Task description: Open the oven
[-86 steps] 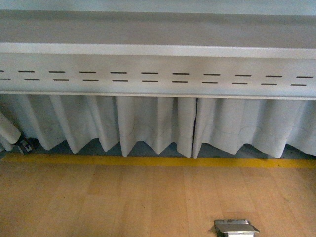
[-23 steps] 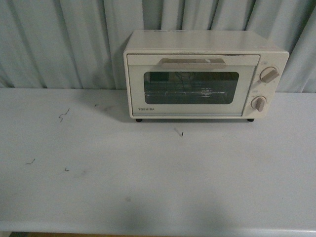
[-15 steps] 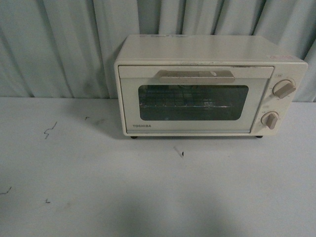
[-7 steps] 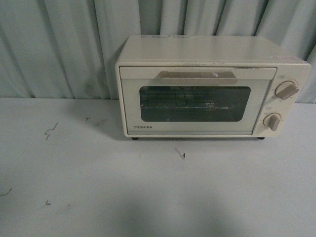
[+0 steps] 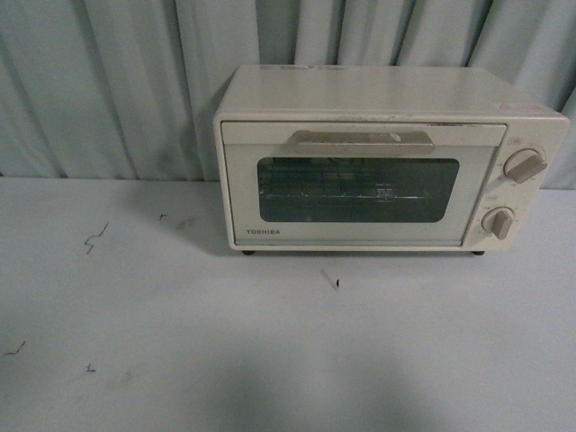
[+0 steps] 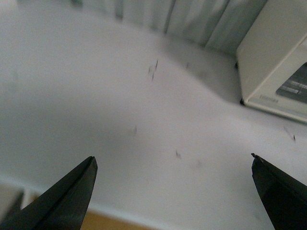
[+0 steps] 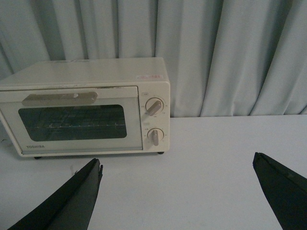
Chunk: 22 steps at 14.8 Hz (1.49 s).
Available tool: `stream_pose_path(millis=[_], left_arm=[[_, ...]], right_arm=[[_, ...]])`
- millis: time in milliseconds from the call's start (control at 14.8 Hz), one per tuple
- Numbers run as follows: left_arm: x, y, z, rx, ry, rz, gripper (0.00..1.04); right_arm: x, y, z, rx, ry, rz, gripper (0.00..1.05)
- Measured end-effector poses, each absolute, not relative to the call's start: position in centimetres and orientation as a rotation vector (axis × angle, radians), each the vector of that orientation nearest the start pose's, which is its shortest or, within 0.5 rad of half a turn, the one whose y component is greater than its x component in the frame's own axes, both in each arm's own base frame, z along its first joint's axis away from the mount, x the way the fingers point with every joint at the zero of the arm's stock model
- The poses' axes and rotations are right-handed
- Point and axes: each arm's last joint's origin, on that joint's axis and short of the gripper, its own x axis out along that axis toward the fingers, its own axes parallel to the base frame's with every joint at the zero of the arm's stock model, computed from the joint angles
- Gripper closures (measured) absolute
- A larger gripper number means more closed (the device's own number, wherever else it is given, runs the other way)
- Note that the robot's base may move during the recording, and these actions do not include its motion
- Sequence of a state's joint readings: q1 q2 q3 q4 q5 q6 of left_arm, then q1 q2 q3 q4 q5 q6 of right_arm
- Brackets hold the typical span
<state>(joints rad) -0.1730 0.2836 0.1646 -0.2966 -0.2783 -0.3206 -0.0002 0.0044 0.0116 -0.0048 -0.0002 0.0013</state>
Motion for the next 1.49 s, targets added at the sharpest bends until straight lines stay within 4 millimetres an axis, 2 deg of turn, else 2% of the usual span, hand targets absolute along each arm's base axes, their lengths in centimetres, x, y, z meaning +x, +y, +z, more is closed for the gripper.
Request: stream_pose_path(millis=[135,203,338,473,676,811,1014,1284,1486], left_arm=[[13.6,-3.2,17.7,-0.655,0.417,0.313,0.07],[15.4,-4.1,17.3,-0.867,0.42,0.379,0.07],[18.6,-6.4,16.0,-1.129,0.438,0.439,0.07],[21.0,-8.2,14.9,-1.312,0.437,0.462,0.07],[23.8,-10.3,12.5,-1.375,0.482,0.487,0.07],[25.9,-12.1,11.6,-1.406,0.492,0.431,0.07],[28.2,-14.2,9.1,-1.397,0.555,0.412,0.07],[31.1,-17.2,8.4,-1.454,0.562,0.301,0.07],[31.6,-18.2,7.4,-1.462,0.582,0.263,0.07]], right_arm=[[9.7,0.0,16.7,0.001,-0.003,-0.002,0.06],[9.7,0.0,16.7,0.001,-0.003,0.0,0.06],[9.7,0.0,16.7,0.001,-0.003,0.0,0.06],[9.7,0.0,16.7,0.001,-0.003,-0.001,0.06],[9.7,0.0,16.7,0.001,-0.003,0.0,0.06],[9.7,0.0,16.7,0.001,-0.003,0.0,0.06],[9.7,0.0,16.7,0.001,-0.003,-0.001,0.06],[9.7,0.0,16.7,0.001,-0.003,-0.001,0.06],[9.7,0.0,16.7,0.001,-0.003,0.0,0.06]])
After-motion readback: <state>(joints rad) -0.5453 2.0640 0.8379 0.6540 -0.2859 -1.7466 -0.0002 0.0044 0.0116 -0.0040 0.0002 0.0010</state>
